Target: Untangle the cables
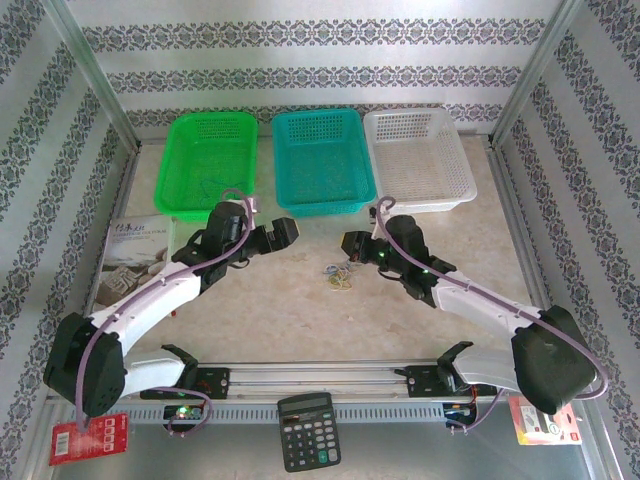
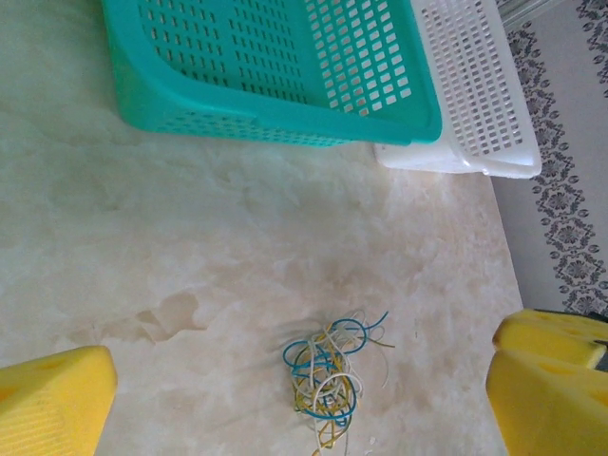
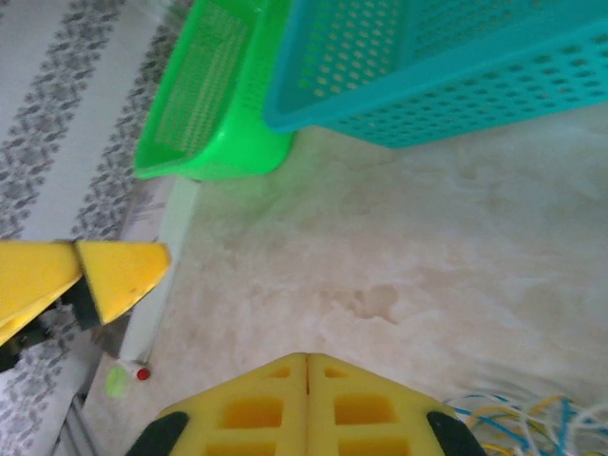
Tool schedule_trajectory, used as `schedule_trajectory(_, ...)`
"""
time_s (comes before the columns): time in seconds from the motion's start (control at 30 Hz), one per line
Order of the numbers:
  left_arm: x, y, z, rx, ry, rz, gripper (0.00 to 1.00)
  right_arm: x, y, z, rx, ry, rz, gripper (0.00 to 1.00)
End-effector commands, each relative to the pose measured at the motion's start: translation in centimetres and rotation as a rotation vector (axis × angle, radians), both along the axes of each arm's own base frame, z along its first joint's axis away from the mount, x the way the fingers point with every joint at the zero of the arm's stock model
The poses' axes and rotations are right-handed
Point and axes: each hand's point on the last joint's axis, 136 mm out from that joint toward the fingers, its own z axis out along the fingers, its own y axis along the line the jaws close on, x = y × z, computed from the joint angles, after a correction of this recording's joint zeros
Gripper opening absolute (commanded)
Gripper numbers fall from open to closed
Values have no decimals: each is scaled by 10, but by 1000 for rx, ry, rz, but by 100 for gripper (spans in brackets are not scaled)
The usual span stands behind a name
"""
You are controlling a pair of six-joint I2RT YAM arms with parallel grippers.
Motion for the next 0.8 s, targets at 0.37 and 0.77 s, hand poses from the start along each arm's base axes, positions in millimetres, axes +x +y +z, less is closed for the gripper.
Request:
schedule_trajectory(0.37,-2,-16,7,-27,-37,-50,100,11,-74,-97,-49,241,-257,48)
schedule_trajectory(0.77,-1,-22,9,-29,-47,-56,100,22,-66,-116,-5,287,-263,30)
